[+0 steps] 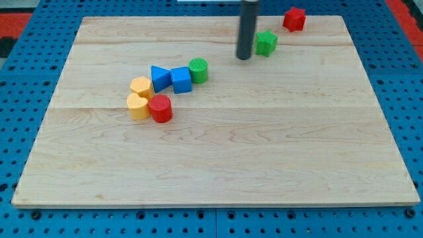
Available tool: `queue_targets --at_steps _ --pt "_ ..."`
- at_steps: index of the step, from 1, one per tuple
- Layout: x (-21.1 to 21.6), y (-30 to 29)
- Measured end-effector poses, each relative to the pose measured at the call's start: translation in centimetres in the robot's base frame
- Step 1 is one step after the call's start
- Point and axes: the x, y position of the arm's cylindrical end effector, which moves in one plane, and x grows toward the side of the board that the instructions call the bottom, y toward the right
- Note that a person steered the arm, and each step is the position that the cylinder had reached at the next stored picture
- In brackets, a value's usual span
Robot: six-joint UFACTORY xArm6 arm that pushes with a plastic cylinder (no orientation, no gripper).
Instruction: Move the green circle bottom left diagonally to the green star
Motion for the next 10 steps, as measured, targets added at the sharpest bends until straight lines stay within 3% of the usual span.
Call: queue_targets --at_steps 1,5,6,8,9,10 --pt "-0.5 -8.2" --pt "13.5 -4.1" --pt "13.6 0.0" --pt "8.8 0.5" --pt "12.2 -0.8" --pt "11.5 -5.1"
